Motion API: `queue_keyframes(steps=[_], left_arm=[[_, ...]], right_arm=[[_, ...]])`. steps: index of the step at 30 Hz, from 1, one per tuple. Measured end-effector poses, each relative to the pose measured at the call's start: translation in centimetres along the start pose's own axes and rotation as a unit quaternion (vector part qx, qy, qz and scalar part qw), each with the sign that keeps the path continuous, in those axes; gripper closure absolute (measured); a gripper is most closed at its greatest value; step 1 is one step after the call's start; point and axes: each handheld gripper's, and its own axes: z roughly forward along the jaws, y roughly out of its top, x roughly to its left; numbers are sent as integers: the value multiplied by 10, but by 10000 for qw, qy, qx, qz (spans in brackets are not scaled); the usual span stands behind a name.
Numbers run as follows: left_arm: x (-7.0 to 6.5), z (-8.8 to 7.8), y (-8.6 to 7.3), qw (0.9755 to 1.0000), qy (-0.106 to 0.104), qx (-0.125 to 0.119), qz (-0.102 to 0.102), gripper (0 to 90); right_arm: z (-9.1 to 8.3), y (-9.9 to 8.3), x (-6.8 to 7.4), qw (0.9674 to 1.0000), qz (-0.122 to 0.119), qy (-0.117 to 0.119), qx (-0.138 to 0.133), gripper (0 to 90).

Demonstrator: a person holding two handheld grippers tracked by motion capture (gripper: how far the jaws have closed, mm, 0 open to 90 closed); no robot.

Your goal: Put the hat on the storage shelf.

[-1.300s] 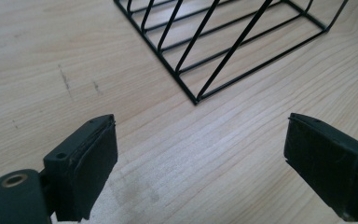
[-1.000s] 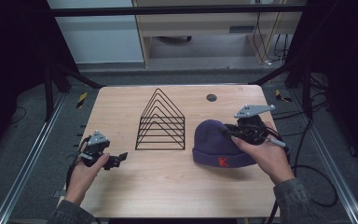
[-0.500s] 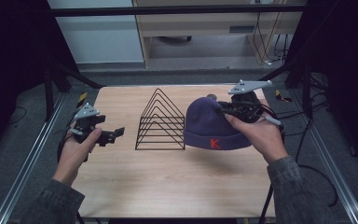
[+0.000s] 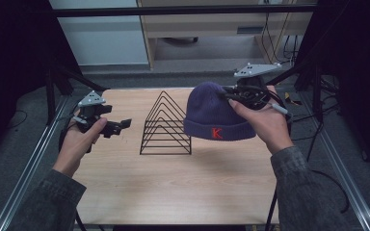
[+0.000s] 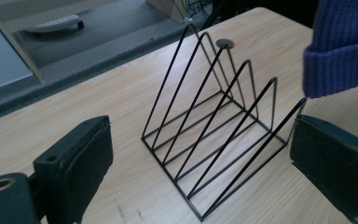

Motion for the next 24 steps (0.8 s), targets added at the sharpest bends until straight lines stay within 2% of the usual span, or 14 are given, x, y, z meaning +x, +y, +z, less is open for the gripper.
queue_keyframes(steps=[3,6,8,9,16,24], left_arm=[[-2,0,7,9998,-124,-128,-95,55],[-6,1,14,9998,-102,-138,-52,61],[-8,1,18,9998,-169,-129,-36,63],[-9,1,20,9997,-183,-153,-69,64],[-15,0,30,9995,-217,-206,43,74],[-28,9,35,9983,-496,-224,207,99]], right_arm=[[-2,10,0,9999,30,-127,-77,768],[-3,22,0,9995,52,-256,-180,769],[-1,30,0,9993,32,-310,-212,769],[0,33,-1,9992,67,-315,-248,769],[7,54,4,9984,99,-291,-467,769],[21,71,14,9983,91,-140,-555,768]])
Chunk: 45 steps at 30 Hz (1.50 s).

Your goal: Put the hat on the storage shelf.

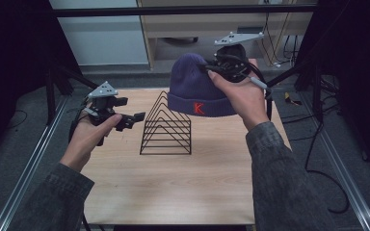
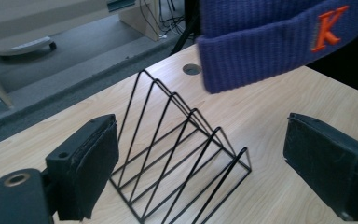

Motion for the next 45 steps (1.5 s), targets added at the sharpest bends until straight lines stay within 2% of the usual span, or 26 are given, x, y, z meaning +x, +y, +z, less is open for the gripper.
queue_keyframes(steps=[5,10,16,17,24,28,33,38,42,43,45], left_arm=[[-4,7,2,10000,-76,13,56,113],[-4,11,2,9999,-54,31,79,113],[-1,10,0,10000,-50,44,64,102],[0,10,0,9999,-56,73,40,102],[2,12,-2,9998,-96,141,69,67],[5,17,-8,9998,-162,135,-30,53],[9,27,-16,9992,-279,245,-145,45],[11,32,-16,9988,-416,221,-115,54],[13,33,-17,9984,-481,239,-196,119],[14,33,-16,9985,-473,235,-160,260],[15,31,-15,9986,-456,207,-195,416]], right_arm=[[15,9,13,9999,-81,152,4,767],[27,18,28,9994,-137,297,-82,767],[30,27,44,9985,-209,487,-133,766],[32,29,51,9979,-221,574,-181,766],[36,31,67,9963,-280,782,-213,765],[37,31,71,9959,-294,832,-206,766],[39,29,70,9954,-245,899,-201,766],[40,26,69,9952,-252,934,-166,766],[40,25,68,9951,-266,939,-167,765],[41,24,67,9953,-256,926,-145,765],[42,23,67,9952,-247,935,-138,765]])
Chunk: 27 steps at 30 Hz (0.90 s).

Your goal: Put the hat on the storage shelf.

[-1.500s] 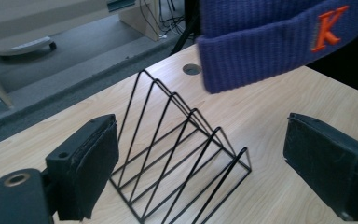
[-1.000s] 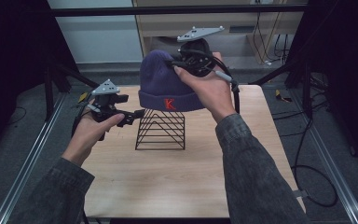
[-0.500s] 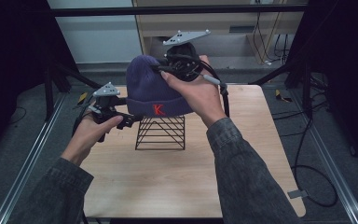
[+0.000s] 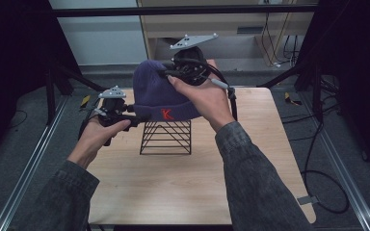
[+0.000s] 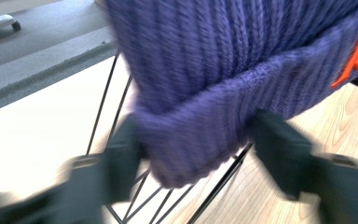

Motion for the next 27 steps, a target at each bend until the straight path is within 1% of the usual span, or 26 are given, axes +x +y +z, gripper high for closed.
queue_keyframes(steps=[1,3,5,7,8,9,10,12,13,14,17,20,22,23,27], left_arm=[[0,-1,1,10000,38,-10,37,471],[-1,-1,2,10000,39,-41,50,632],[-2,-2,3,9998,138,-89,70,686],[-4,-4,4,9996,221,-102,130,702],[-5,-5,5,9994,290,-128,124,706],[-5,-5,5,9994,290,-128,124,709],[-7,-9,7,9990,403,-129,172,712],[-8,-13,8,9984,505,-136,222,713],[-7,-15,10,9981,540,-143,247,715],[-6,-17,11,9980,561,-156,252,716],[-2,-18,12,9976,643,-100,229,715],[3,-20,9,9965,809,-61,203,715],[6,-20,7,9964,838,-68,110,715],[7,-20,5,9964,835,-22,115,716],[9,-17,-1,9961,869,67,127,716]], right_arm=[[0,0,0,10000,3,-2,7,765],[0,0,-2,10000,-2,-21,14,765],[-1,-1,-5,9999,-25,-103,28,764],[-2,-2,-12,9998,-28,-194,60,764],[-2,-3,-15,9997,-8,-237,77,763],[-1,-4,-19,9996,23,-282,100,763],[0,-6,-25,9993,53,-338,129,762],[1,-8,-30,9990,120,-386,164,762],[1,-9,-32,9990,115,-398,151,762],[2,-10,-34,9990,158,-397,126,761],[6,-13,-36,9988,215,-415,158,760],[13,-18,-37,9985,205,-441,264,757],[17,-22,-38,9982,247,-446,301,756],[20,-25,-39,9981,296,-429,331,756],[29,-35,-39,9976,309,-441,437,755]])
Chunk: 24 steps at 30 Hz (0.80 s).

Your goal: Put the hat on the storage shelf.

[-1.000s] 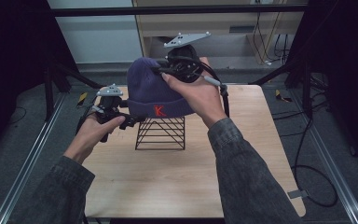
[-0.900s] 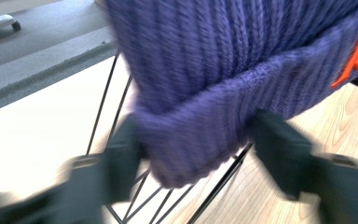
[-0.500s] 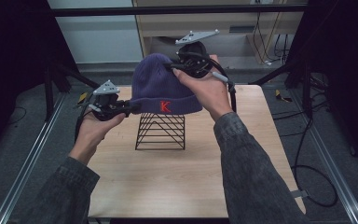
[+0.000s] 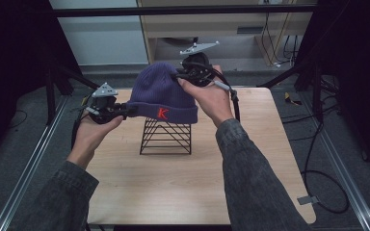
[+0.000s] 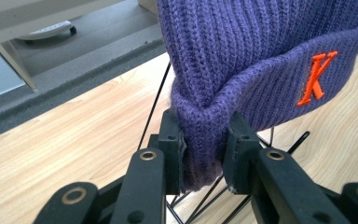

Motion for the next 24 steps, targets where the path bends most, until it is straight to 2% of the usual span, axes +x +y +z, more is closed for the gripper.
queue_keyframes(steps=[2,4,17,24], left_arm=[[-2,2,-2,9999,57,88,122,715],[-3,4,-4,9998,63,141,158,715],[-1,6,-18,9993,38,322,203,716],[0,8,-26,9993,77,325,175,717]], right_arm=[[3,-4,-1,10000,94,20,22,755],[7,-8,0,9999,65,24,106,755],[15,-20,4,9996,3,106,262,743],[18,-26,7,9993,-48,115,343,740]])
